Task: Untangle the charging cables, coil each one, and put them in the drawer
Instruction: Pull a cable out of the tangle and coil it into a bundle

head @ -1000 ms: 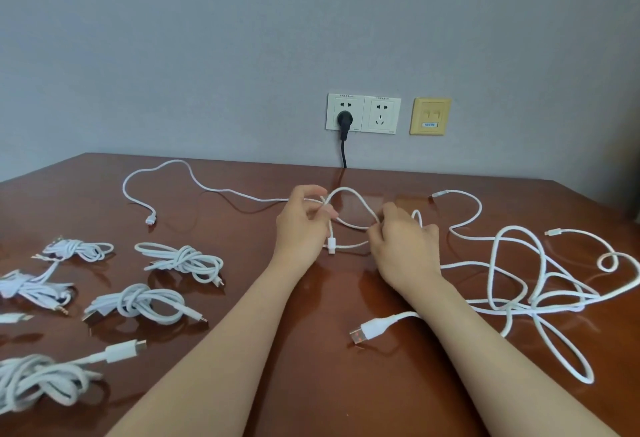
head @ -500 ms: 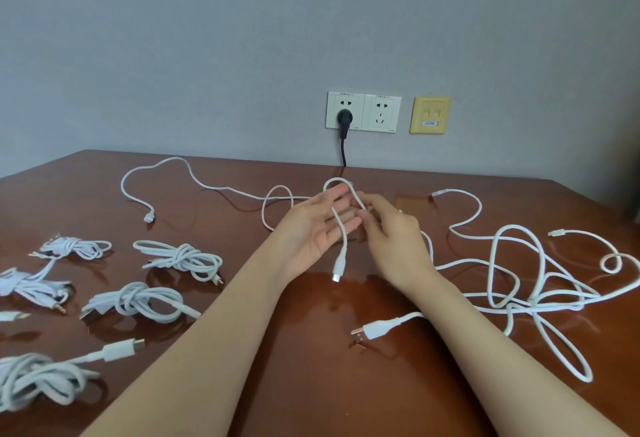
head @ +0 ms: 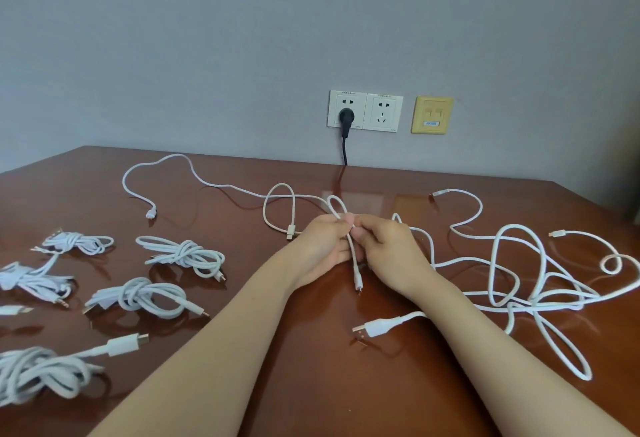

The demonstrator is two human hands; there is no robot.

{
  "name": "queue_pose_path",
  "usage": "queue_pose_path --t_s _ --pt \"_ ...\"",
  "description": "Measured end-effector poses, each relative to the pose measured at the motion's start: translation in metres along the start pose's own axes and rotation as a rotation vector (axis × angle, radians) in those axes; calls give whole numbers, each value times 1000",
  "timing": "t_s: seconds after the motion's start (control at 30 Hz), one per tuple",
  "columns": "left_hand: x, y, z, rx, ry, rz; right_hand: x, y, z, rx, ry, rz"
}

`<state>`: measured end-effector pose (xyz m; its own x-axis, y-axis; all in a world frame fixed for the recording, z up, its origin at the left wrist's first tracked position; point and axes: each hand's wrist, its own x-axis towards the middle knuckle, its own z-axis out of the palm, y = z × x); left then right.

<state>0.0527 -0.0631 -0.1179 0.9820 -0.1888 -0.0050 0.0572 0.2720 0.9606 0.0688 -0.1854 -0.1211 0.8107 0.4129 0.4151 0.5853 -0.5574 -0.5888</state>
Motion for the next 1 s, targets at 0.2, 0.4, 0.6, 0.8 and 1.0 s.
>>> queue_pose_path --t_s 0.2,0.4,0.6,0.8,1.0 --pt "-2 2 7 -85 67 88 3 -6 3 -82 30 -15" --pt "0 5 -3 -295 179 98 0 0 4 -300 -52 -180" --pt "4 9 -10 -481 345 88 -2 -1 -5 -391 -72 -83" --pt "4 13 -2 61 389 -133 -2 5 -17 133 76 105" --pt "6 17 6 290 354 -256 1 -5 -10 303 60 50"
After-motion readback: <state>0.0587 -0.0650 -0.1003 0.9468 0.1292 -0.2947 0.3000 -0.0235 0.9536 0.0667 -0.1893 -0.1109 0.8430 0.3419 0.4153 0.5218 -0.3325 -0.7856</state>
